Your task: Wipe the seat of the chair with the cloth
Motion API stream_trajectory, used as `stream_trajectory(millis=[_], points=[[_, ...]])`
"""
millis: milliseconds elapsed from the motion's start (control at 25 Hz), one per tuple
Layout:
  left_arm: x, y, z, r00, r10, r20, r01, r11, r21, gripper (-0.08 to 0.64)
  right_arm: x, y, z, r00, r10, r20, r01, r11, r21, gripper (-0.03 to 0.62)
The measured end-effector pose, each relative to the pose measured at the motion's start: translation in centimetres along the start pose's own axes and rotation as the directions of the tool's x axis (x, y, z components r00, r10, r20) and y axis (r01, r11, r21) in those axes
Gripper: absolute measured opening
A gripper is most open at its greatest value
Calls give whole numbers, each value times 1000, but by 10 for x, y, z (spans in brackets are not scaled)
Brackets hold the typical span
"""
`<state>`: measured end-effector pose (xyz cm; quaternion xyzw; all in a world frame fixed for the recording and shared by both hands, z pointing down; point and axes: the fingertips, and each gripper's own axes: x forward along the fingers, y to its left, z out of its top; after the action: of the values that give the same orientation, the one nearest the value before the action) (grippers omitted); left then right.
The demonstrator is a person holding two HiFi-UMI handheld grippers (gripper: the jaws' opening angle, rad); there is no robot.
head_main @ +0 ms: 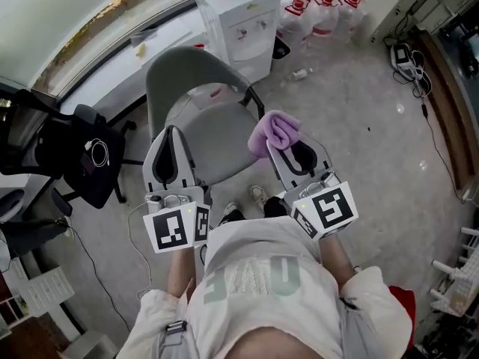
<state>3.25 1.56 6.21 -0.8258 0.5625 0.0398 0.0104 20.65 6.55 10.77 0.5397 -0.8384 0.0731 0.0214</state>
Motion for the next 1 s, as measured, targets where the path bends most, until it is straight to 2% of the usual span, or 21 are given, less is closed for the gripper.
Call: stream_trajectory(millis=[160, 320, 520, 720, 1000], points=[[0, -8, -6, 998, 66, -15, -65, 997, 51, 12, 7, -15, 0, 997, 76, -20, -76, 997, -15, 88], [0, -7, -15, 995, 98, -35, -97, 995, 26, 12, 20, -20, -7, 991, 120, -56, -121, 993, -12, 89], [-1, 12, -13, 991, 128, -38, -128, 992, 7, 12, 35, -12, -11, 985, 146, -92, -145, 989, 14, 89], [0, 37, -12, 987, 157, -31, -157, 988, 9, 12, 52, -5, -8, 985, 146, -96, -148, 989, -8, 89], [-7, 79, -7, 975, 221, -13, -221, 975, 26, 12, 87, 11, -10, 977, 175, -121, -174, 985, 14, 89]])
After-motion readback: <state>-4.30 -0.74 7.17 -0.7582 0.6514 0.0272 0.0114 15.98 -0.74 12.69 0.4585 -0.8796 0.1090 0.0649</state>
